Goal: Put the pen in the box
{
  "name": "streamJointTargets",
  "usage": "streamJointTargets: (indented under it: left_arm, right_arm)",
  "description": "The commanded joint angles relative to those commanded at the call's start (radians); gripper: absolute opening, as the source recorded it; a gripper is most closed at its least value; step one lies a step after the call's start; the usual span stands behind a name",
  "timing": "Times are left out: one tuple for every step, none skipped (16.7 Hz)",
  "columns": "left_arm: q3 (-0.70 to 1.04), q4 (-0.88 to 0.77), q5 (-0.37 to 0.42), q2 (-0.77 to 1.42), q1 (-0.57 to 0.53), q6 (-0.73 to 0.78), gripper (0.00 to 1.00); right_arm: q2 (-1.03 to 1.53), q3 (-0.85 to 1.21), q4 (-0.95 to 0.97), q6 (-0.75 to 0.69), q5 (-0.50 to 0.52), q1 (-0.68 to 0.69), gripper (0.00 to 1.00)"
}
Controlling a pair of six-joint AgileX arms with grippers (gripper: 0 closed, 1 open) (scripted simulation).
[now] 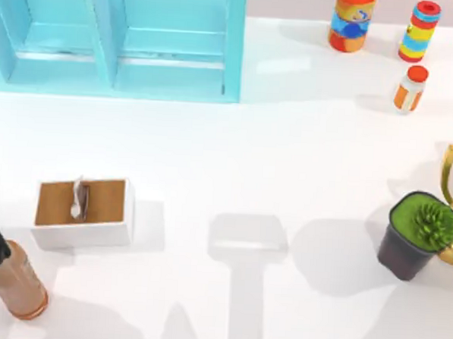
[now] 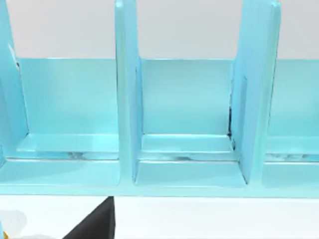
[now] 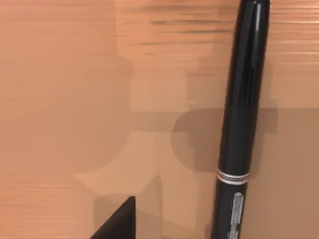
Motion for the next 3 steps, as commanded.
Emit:
streamJointTargets:
  left_arm:
    - [0.000, 0.000, 0.000, 0.000, 0.000, 0.000, 1.00]
    - [0.000, 0.000, 0.000, 0.000, 0.000, 0.000, 1.00]
    - [0.000, 0.000, 0.000, 0.000, 0.000, 0.000, 1.00]
  right_arm:
    - [0.000, 0.000, 0.000, 0.000, 0.000, 0.000, 1.00]
    - [0.000, 0.000, 0.000, 0.000, 0.000, 0.000, 1.00]
    - [0.000, 0.000, 0.000, 0.000, 0.000, 0.000, 1.00]
